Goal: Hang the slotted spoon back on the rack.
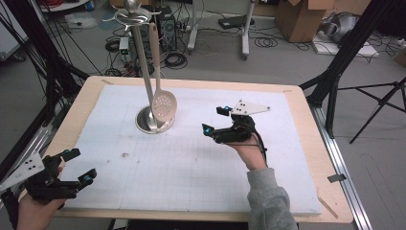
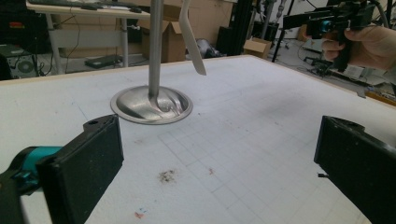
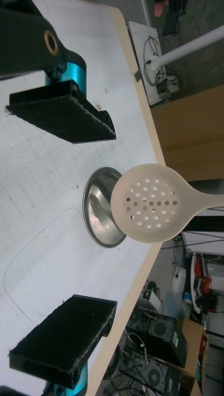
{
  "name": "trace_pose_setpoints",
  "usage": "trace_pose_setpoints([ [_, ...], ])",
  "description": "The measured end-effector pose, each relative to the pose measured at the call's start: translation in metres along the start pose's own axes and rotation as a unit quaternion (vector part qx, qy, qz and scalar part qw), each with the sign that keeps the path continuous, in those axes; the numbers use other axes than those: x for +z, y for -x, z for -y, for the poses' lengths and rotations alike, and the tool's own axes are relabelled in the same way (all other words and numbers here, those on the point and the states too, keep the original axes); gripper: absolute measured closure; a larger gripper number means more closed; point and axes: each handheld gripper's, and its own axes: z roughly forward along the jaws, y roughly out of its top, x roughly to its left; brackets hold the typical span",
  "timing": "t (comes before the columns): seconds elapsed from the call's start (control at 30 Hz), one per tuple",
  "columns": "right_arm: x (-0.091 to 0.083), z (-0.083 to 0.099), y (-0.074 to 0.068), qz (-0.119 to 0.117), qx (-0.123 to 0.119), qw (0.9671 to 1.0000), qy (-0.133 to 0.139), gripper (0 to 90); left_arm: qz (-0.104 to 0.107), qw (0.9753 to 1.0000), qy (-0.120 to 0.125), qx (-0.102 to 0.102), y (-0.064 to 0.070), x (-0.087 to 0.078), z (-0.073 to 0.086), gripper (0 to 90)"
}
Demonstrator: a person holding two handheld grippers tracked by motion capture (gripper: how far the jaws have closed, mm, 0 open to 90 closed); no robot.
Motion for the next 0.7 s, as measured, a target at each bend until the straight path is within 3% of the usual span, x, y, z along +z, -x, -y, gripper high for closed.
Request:
trace_pose_setpoints([
  [0.4,-0.02,0.021,0.005,0.009,0.021,0.9997,0.008,14.8,0.014,0.9999,-0.005,0.002,0.0,0.011,0.0,1.7],
  [0.7,-0.028,0.034,0.004,0.01,0.016,0.9997,0.015,14.8,0.013,0.9999,-0.006,0.002,0.0,0.013,0.001,1.7],
])
